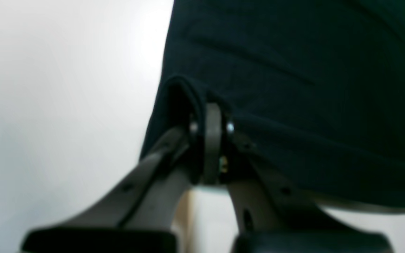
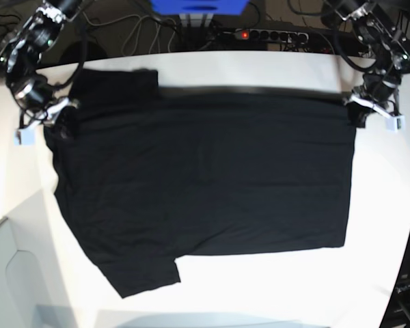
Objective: Fold the T-shirt properly
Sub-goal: 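Lower the shoulder edge and open the right gripper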
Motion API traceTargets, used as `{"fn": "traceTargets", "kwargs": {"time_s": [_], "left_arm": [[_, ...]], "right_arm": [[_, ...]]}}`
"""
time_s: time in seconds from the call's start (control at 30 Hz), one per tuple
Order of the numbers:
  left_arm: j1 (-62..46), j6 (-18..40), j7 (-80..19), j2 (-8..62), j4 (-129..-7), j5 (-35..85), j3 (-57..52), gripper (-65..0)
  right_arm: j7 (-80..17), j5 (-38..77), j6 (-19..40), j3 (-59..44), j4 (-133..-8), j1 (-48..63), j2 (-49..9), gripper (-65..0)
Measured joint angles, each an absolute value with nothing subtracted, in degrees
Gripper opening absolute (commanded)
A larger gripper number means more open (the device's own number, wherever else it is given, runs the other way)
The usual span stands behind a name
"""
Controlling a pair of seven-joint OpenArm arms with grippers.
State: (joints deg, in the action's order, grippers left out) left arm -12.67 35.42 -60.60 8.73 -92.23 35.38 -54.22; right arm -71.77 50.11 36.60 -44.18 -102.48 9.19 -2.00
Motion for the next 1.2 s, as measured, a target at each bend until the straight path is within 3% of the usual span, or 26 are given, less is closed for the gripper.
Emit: {"fn": "traceTargets", "kwargs": {"time_s": [0.37,0.47,0.73,1.2], "left_arm": [[-4.25,35.59,-60.25,8.51,-82.85,25.67,-54.33,-65.0],[-2.87,35.62,-59.42,8.56,-82.61,24.93,-54.33,-65.0],[-2.81,35.66,-54.94,8.54,-82.59,24.64,-54.26,-65.0],[-2.68,35.59,-52.31,8.99,-77.45,24.21,-54.15,-65.0]], "right_arm": [[-68.05,50.26,36.32,-44.05,-90.87,5.39,-4.91,-65.0],[-67.68,49.69,33.47,-44.03,-89.27,5.52,-5.08,-65.0],[-65.21,49.69,30.11,-40.01,-89.27,4.38,-6.28,-65.0],[-59.88,49.52,29.91,-35.59,-83.22,3.18,-6.52,-65.0]]}}
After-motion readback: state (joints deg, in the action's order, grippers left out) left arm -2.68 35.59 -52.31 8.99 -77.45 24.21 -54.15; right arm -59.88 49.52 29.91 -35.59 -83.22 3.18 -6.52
